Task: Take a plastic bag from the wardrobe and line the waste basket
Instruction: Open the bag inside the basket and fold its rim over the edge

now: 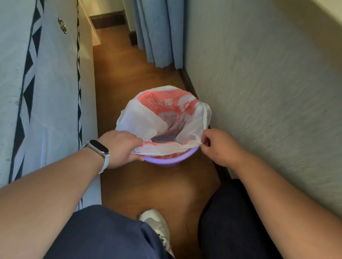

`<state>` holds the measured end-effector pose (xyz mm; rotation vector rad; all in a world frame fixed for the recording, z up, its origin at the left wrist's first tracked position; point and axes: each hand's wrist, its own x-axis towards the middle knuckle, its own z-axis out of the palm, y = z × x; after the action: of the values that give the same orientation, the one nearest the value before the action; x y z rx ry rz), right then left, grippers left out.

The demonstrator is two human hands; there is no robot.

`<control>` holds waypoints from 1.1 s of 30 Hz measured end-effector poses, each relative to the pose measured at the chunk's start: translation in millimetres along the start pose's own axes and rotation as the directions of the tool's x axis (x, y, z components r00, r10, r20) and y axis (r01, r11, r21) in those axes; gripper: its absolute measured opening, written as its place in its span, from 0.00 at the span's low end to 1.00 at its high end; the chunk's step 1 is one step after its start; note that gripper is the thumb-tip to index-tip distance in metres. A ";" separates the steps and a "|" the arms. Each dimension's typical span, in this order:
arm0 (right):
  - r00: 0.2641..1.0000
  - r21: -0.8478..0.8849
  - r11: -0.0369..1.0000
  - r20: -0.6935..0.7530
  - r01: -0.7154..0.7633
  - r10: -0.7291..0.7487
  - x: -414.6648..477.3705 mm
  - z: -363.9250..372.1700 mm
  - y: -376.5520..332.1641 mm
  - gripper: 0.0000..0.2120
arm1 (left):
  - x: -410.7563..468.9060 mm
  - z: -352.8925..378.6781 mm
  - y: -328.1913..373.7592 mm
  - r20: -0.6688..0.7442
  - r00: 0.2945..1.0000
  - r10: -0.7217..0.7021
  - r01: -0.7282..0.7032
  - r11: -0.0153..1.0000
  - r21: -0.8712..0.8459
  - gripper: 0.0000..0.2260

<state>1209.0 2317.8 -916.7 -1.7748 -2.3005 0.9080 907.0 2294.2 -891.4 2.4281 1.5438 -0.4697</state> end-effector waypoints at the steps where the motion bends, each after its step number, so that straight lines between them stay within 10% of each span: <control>1: 1.000 0.013 1.000 -0.023 0.005 -0.005 4.4 1.1 0.3 0.04 | 2.2 0.2 -1.1 -0.056 0.998 -0.016 0.016 1.000 0.002 0.15; 11: 0.987 -0.040 0.997 -0.141 0.068 -0.073 34.9 10.7 13.0 0.04 | 7.9 19.1 -17.0 -0.204 0.968 -0.148 0.133 0.987 -0.088 0.10; 28: 0.982 -0.045 0.996 0.172 -0.076 0.082 35.1 23.3 16.1 0.06 | 13.9 27.2 -20.8 -0.072 0.976 -0.203 0.196 0.975 -0.102 0.12; 33: 0.989 0.021 0.991 -0.074 -0.129 0.131 32.4 3.6 7.1 0.08 | 14.9 2.2 -14.7 -0.276 0.880 -0.386 0.333 0.917 -0.222 0.10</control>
<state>1203.3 2346.8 -932.0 -1.9369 -2.1477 0.8591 899.2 2312.0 -899.4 2.1651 2.0931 0.0012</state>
